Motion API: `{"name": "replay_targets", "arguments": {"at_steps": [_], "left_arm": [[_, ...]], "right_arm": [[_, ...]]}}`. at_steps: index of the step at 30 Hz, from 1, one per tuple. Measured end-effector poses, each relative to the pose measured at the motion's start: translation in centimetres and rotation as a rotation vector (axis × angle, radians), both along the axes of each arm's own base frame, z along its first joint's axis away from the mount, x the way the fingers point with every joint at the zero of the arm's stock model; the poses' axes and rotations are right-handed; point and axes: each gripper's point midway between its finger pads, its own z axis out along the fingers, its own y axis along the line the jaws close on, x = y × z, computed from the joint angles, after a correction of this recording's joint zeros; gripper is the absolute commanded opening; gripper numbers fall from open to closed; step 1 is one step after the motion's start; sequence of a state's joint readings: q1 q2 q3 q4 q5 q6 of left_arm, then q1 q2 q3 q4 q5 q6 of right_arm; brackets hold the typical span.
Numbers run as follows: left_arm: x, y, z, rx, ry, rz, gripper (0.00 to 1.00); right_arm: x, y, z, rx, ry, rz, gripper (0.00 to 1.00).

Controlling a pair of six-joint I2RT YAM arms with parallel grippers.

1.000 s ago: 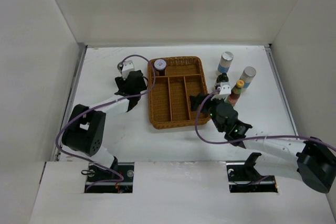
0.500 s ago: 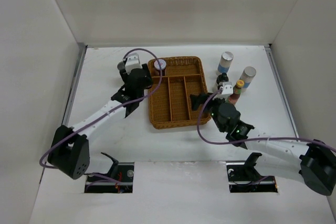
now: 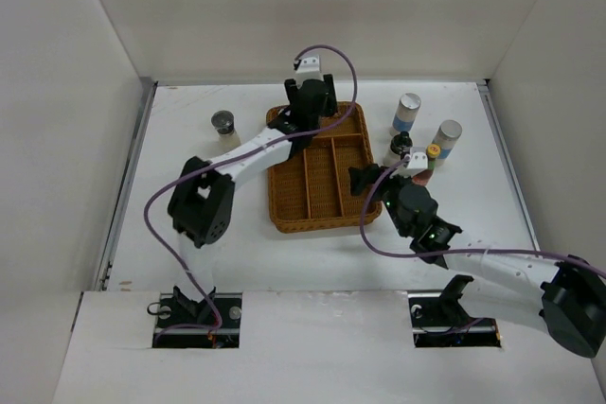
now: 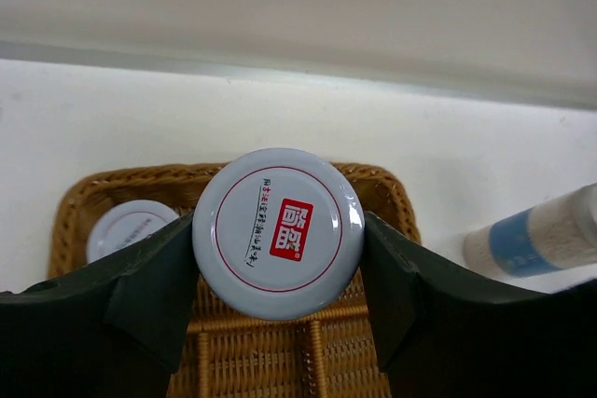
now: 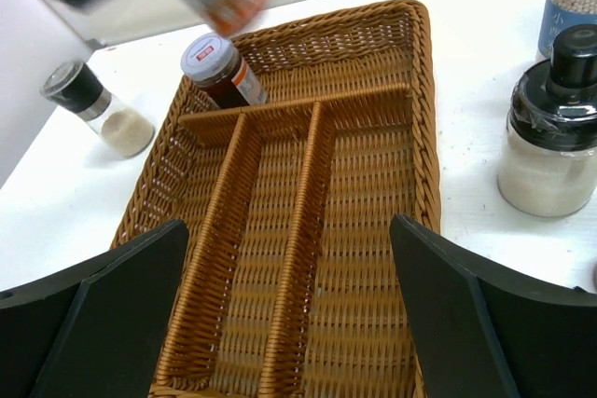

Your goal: Organize the condiment bottles

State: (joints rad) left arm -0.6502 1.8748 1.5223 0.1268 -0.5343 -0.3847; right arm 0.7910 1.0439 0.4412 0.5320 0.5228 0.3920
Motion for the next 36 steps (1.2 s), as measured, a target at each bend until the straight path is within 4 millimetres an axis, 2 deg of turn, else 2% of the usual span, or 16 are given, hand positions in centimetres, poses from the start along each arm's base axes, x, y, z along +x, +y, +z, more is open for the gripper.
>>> {"name": "replay_targets", "arguments": {"at_steps": [4,8,10,13,14,17,20,22,26,28,29,31,32,34,36], "left_arm": [[2.3,-1.9,-6.3,0.08,0.096,-0.021,0.31],[2.6,-1.7,-11.4,0.151,0.185,-0.025,0.31],[2.7,-1.3,-12.9,0.172,0.212,-0.019,0.32],[3.0,-1.0,-13.5,0.178,0.213,-0.009,0.39],[3.1,-1.0,-13.3,0.175,0.207,-0.007,0.43],[3.5,-0.8,-13.1,0.166,0.19,0.006,0.64],[3.9,-0.8,-12.6,0.152,0.162,0.015,0.8],[4.2,-1.0,-12.0,0.133,0.133,0.021,0.87],[3.9,-1.3,-11.1,0.117,0.109,0.013,0.93],[3.4,-1.7,-10.3,0.112,0.1,0.004,0.93],[3.2,-1.8,-9.5,0.105,0.09,0.001,0.93],[2.7,-2.1,-7.4,0.084,0.063,-0.011,0.93],[2.3,-2.3,-6.0,0.069,0.044,-0.02,0.93],[1.0,-3.1,-2.3,0.024,-0.01,-0.051,0.92],[-1.0,-3.8,1.6,-0.025,-0.07,-0.09,0.88]], "right_arm": [[0.1,-0.1,0.0,0.002,0.0,-0.005,0.96],[0.1,-0.4,0.2,0.007,-0.004,-0.011,0.96],[0.1,-0.7,0.1,0.01,-0.003,-0.017,0.96],[0.1,-0.9,0.0,0.013,-0.002,-0.021,0.96],[0.1,-0.9,0.0,0.017,-0.002,-0.021,0.96],[0.1,-0.9,0.1,0.022,-0.002,-0.022,0.98],[0.0,-1.1,0.4,0.033,-0.008,-0.026,0.99],[-0.1,-1.2,0.9,0.047,-0.019,-0.026,1.0],[-0.4,-1.6,1.9,0.071,-0.043,-0.027,0.98],[-0.7,-1.9,2.5,0.085,-0.057,-0.026,0.88],[-0.9,-2.0,3.0,0.095,-0.066,-0.026,0.78],[-1.5,-2.6,4.4,0.122,-0.097,-0.026,0.53],[-1.8,-2.9,5.2,0.134,-0.11,-0.026,0.44],[-2.4,-3.9,6.8,0.156,-0.135,-0.035,0.34],[-2.5,-5.2,8.8,0.169,-0.155,-0.069,0.29]]}}
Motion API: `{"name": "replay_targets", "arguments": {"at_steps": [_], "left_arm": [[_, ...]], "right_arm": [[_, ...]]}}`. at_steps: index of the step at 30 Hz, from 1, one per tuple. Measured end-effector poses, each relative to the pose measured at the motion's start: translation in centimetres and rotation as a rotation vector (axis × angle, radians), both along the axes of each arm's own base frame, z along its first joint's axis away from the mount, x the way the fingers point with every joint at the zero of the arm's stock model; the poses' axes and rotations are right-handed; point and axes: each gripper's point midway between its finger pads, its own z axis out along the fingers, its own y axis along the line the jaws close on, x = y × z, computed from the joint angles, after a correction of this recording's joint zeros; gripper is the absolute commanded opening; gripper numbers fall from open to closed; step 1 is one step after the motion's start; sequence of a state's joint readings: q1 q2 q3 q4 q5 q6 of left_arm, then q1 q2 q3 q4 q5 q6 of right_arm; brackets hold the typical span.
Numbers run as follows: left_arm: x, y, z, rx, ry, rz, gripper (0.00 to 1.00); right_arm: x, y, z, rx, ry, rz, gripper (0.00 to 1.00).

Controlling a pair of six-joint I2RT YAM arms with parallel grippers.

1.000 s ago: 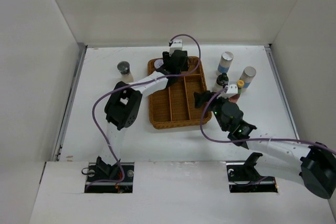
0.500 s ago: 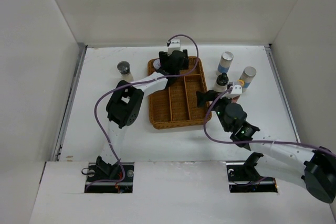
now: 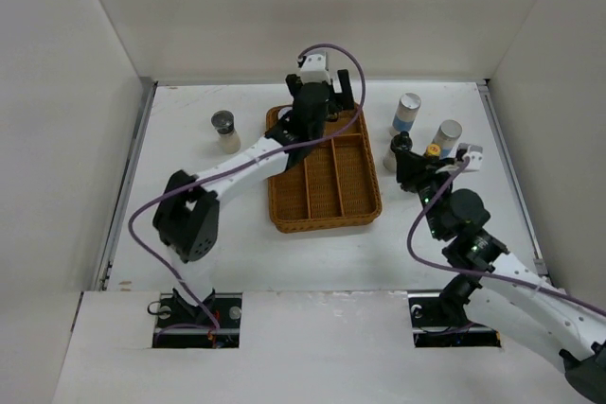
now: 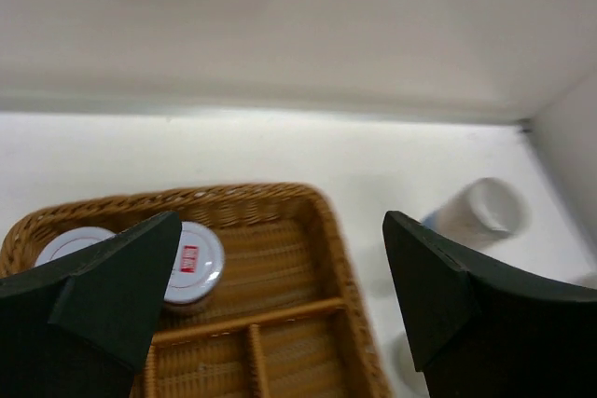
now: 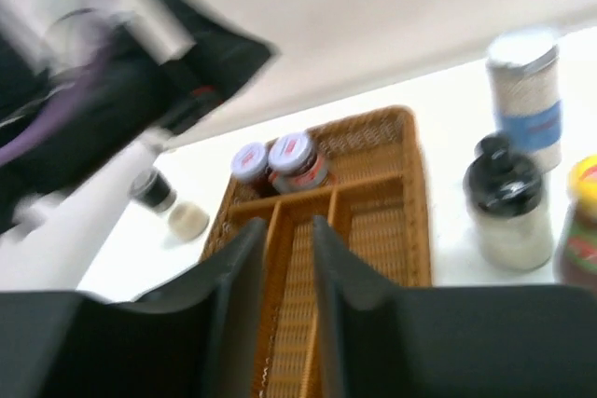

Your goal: Organize the condiment bottles

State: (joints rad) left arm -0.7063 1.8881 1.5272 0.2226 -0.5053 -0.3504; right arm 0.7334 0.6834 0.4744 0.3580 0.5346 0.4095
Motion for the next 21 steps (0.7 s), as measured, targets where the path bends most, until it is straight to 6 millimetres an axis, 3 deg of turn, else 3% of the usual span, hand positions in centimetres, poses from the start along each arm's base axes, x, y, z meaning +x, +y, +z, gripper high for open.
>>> {"name": "replay_targets", "arguments": {"at_steps": [3,5,7,8,10,14,16,18,21], "left_arm": [[-4.3,-0.4,5.6,-0.095,-0.102,-0.072,0.79],[-7.7,0.1,7.3,-0.147,-0.147,-0.112,0.73],[-10.7,1.6,7.2,-0.189,-0.167,-0.136,0.68],[-11.9,2.4,6.4,-0.205,-0.168,-0.139,0.66],[-14.0,4.7,3.1,-0.215,-0.14,-0.13,0.65],[-17.4,8.9,-6.8,-0.16,-0.005,-0.092,0.68],[-19.0,10.8,-10.7,-0.135,0.057,-0.072,0.73],[-20.1,12.2,-12.6,-0.14,0.085,-0.052,0.79],[-20.9,13.5,-13.4,-0.179,0.086,-0.022,0.91]], "right_arm": [[0.6,-2.4,2.3,-0.001,0.007,-0.086,0.34],[1.2,-4.2,3.2,-0.013,0.026,-0.158,0.59],[2.0,-5.9,3.0,-0.029,0.056,-0.238,0.84],[2.4,-6.7,2.5,-0.048,0.075,-0.276,0.91],[3.2,-8.1,0.5,-0.099,0.139,-0.349,0.97],[4.7,-10.4,-3.6,-0.202,0.267,-0.444,1.0],[5.2,-11.6,-5.0,-0.231,0.312,-0.484,1.0],[5.7,-12.5,-6.0,-0.247,0.344,-0.505,1.0],[6.7,-13.3,-7.7,-0.267,0.398,-0.516,0.99]]}}
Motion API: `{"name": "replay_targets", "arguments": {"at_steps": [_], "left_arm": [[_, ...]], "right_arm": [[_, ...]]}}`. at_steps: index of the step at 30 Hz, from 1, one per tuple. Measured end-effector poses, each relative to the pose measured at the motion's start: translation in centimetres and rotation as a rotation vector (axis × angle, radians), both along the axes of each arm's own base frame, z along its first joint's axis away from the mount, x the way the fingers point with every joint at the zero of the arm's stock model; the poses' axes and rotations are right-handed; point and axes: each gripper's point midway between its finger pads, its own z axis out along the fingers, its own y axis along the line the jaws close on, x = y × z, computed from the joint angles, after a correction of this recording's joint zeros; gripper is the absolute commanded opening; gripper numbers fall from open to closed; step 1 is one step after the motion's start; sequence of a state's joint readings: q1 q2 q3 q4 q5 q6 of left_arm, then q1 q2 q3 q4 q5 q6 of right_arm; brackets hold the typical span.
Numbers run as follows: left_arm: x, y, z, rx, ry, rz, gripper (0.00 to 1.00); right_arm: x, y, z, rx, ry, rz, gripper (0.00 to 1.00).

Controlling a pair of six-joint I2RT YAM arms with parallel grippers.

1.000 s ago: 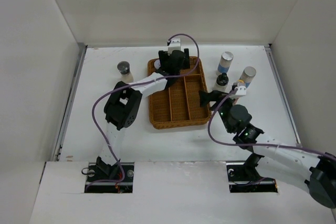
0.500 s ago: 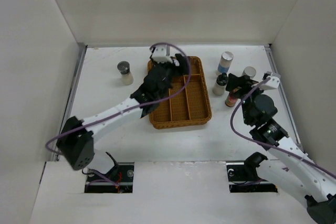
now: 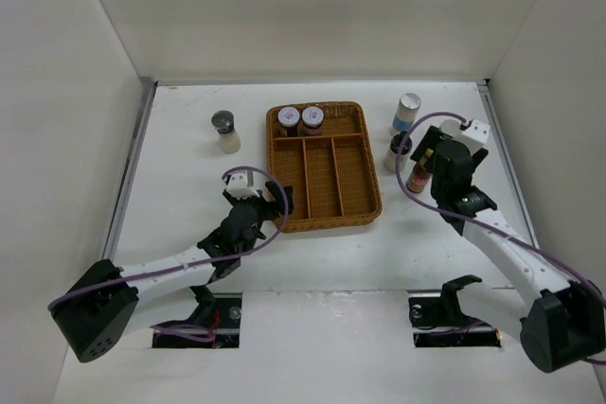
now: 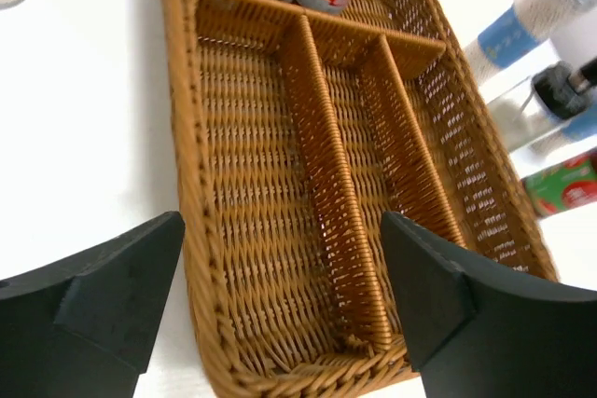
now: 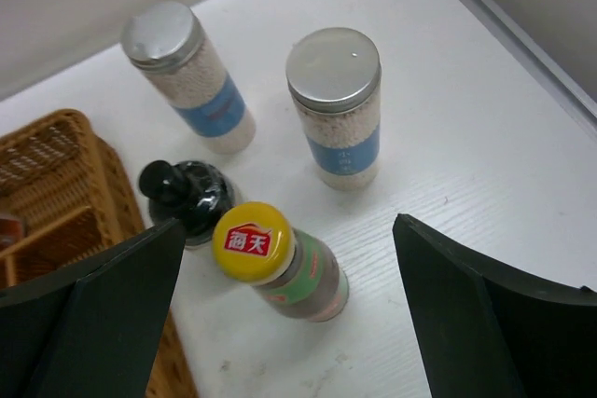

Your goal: Organize the condiment bottles

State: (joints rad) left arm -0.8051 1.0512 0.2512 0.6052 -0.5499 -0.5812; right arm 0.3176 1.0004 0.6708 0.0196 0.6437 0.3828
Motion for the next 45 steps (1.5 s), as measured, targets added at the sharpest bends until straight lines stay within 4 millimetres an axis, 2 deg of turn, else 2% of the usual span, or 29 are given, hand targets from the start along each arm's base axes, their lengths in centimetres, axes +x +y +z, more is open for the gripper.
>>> {"name": "replay_targets", "arguments": {"at_steps": [5,7,10,11,14,17,19,23,26,29,32,34,36,38,40,45], "left_arm": [[-0.5,1.9,-0.3,-0.059,-0.022,0.068,0.98],[-0.6,2.9,-0.9,-0.062,-0.023,0.101,0.98],[-0.6,4.6,-1.9,-0.058,-0.02,0.16,0.98],[-0.5,5.0,-2.1,-0.058,-0.018,0.177,0.98],[-0.3,5.9,-2.2,-0.072,-0.021,0.218,0.98],[0.1,6.3,-2.4,-0.086,-0.024,0.242,0.98],[0.2,6.6,-2.6,-0.093,-0.022,0.252,0.99],[0.2,6.7,-2.5,-0.113,-0.027,0.261,1.0],[0.3,6.7,-2.2,-0.13,-0.035,0.264,1.0],[0.5,7.0,-2.4,-0.136,-0.032,0.279,1.0],[0.7,7.4,-2.8,-0.132,-0.02,0.295,1.0],[0.7,7.5,-2.7,-0.138,-0.021,0.299,1.0],[0.7,7.5,-2.7,-0.142,-0.022,0.299,1.0],[0.7,7.4,-2.6,-0.147,-0.023,0.295,1.0],[0.7,7.3,-2.6,-0.15,-0.023,0.289,1.0],[0.7,7.1,-2.6,-0.152,-0.022,0.279,1.0]], "right_arm": [[1.7,0.3,-2.5,-0.005,0.08,0.011,0.92],[2.5,0.6,-3.2,-0.009,0.105,0.017,0.8],[3.4,0.8,-4.0,-0.016,0.127,0.019,0.41],[3.6,0.8,-4.2,-0.023,0.13,0.015,0.34],[3.6,0.5,-3.7,-0.03,0.109,-0.01,0.22],[2.4,0.7,-3.2,-0.065,0.11,-0.011,0.21],[1.2,0.7,-1.8,-0.083,0.091,-0.008,0.21],[-1.3,1.5,2.7,-0.086,0.012,0.024,0.21],[-2.0,3.6,6.8,-0.08,-0.045,0.088,0.21],[-1.4,6.8,10.6,-0.056,-0.102,0.176,0.22],[0.6,10.3,13.5,-0.027,-0.145,0.263,0.21],[2.6,12.4,14.5,-0.023,-0.155,0.303,0.21],[5.0,14.5,14.5,-0.027,-0.151,0.339,0.21],[7.9,16.4,13.8,-0.031,-0.144,0.368,0.21],[10.7,17.9,12.4,-0.039,-0.125,0.386,0.21],[16.1,19.1,7.6,-0.072,-0.041,0.398,0.21]]}}
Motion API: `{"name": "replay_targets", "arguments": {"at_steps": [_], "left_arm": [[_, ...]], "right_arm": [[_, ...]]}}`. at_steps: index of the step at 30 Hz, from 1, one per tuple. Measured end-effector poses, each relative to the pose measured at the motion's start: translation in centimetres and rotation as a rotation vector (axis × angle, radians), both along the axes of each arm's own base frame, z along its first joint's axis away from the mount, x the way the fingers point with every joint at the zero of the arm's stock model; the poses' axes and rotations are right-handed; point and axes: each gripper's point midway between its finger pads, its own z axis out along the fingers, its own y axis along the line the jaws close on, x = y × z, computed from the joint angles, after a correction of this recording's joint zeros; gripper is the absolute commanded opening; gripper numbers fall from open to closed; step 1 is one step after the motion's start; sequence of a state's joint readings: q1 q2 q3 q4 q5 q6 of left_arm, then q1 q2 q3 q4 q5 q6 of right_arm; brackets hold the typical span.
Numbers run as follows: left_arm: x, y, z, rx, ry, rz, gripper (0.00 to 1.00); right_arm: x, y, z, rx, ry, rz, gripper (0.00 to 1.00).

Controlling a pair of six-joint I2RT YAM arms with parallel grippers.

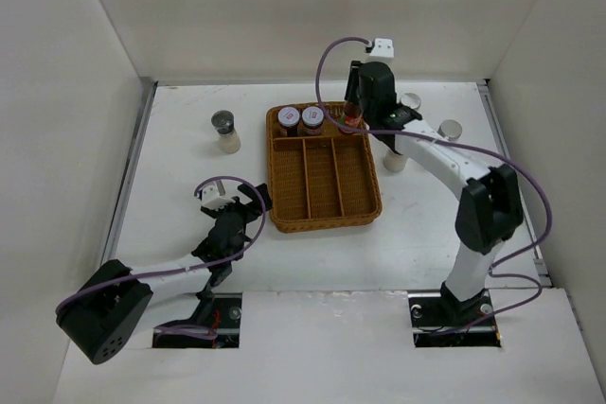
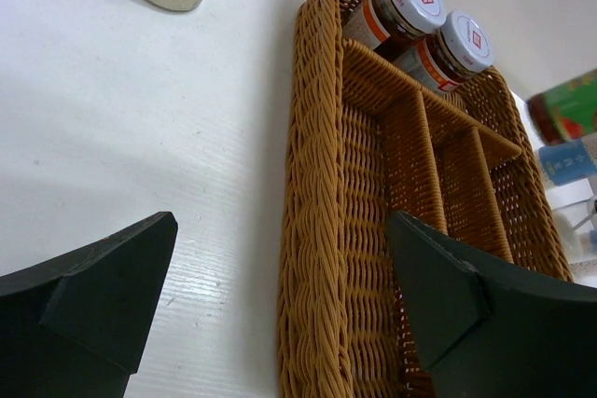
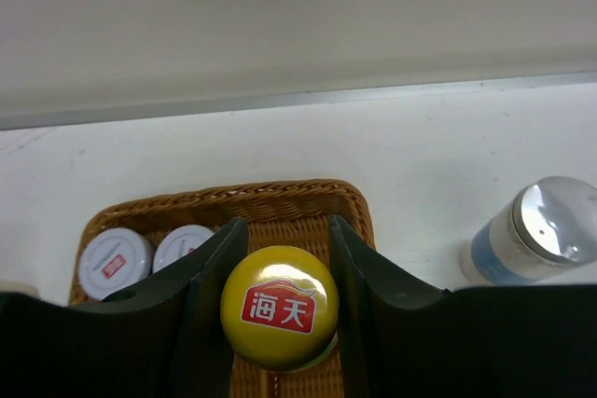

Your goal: Organize the condiment bottles

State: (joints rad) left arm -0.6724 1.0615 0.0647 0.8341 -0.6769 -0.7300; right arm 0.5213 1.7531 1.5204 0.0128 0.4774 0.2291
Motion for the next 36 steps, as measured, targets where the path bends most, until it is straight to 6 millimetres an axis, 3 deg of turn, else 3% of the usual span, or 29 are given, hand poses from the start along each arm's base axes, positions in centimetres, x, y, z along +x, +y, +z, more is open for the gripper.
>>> {"name": "replay_targets", "arguments": {"at_steps": [3,8,18,22,32,36], "left_arm": [[0.0,-0.1,0.0,0.0,0.0,-0.004,1.0],[0.0,-0.1,0.0,-0.001,0.001,-0.006,1.0],[0.0,-0.1,0.0,0.0,0.001,-0.008,1.0],[0.0,-0.1,0.0,-0.001,0.001,-0.008,1.0],[0.0,-0.2,-0.3,0.003,0.009,-0.017,1.0],[0.0,-0.2,-0.3,0.002,0.01,-0.017,1.0]], "right_arm": [[2.3,0.2,-2.0,-0.024,0.029,0.0,0.21],[4.9,0.6,-3.8,-0.046,0.041,0.001,0.21],[6.3,1.6,-7.0,-0.067,0.042,0.019,0.26],[6.1,1.8,-9.3,-0.097,0.045,0.03,0.36],[6.0,2.7,-8.8,-0.107,-0.014,0.048,0.66],[6.0,2.7,-8.6,-0.104,-0.022,0.049,0.72]]}}
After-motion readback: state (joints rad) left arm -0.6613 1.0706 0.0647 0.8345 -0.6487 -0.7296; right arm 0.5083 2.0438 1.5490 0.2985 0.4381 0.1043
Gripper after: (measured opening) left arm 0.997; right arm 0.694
